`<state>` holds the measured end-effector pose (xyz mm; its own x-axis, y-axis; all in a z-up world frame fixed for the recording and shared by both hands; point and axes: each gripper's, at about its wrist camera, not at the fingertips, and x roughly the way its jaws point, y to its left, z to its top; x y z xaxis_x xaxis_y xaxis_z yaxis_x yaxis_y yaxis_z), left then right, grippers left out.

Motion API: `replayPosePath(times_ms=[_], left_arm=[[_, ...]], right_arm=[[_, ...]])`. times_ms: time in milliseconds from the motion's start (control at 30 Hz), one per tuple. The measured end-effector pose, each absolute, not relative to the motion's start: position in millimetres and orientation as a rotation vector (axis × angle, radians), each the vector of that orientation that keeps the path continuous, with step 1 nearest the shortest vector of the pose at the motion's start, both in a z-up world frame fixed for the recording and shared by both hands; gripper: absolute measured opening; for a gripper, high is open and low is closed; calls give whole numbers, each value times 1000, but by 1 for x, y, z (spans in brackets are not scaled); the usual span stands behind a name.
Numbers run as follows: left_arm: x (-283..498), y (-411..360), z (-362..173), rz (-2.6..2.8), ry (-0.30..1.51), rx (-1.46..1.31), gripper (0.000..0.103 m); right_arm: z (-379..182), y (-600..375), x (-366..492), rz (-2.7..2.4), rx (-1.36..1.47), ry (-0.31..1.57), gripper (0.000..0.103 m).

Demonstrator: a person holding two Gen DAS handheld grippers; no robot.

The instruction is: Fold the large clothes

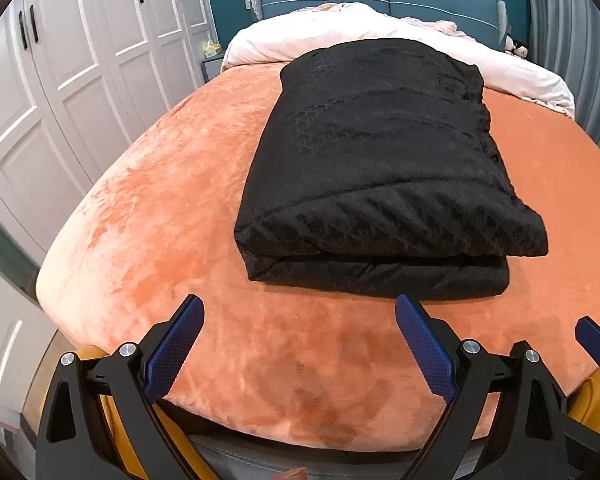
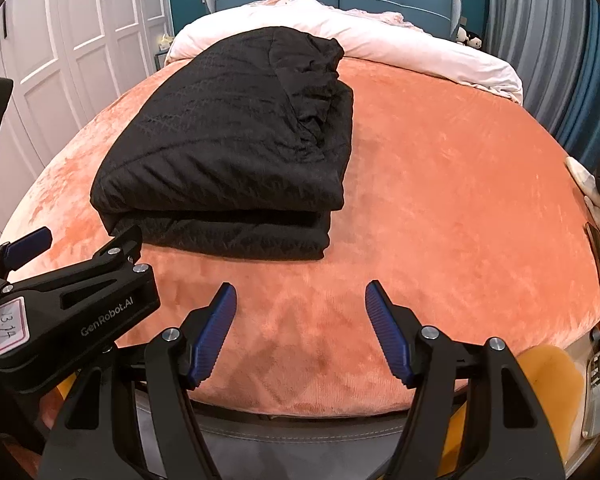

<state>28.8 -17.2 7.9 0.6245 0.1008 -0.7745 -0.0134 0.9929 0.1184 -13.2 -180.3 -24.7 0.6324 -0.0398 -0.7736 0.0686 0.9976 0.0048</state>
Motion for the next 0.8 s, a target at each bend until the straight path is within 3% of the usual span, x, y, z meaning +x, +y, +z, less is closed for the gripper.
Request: replayPosePath(times_ms=[800], left_arm=[[30,-12,-5,86,938,94,95]], right_arm=[[-33,-191,-11,-81,81,901,67]])
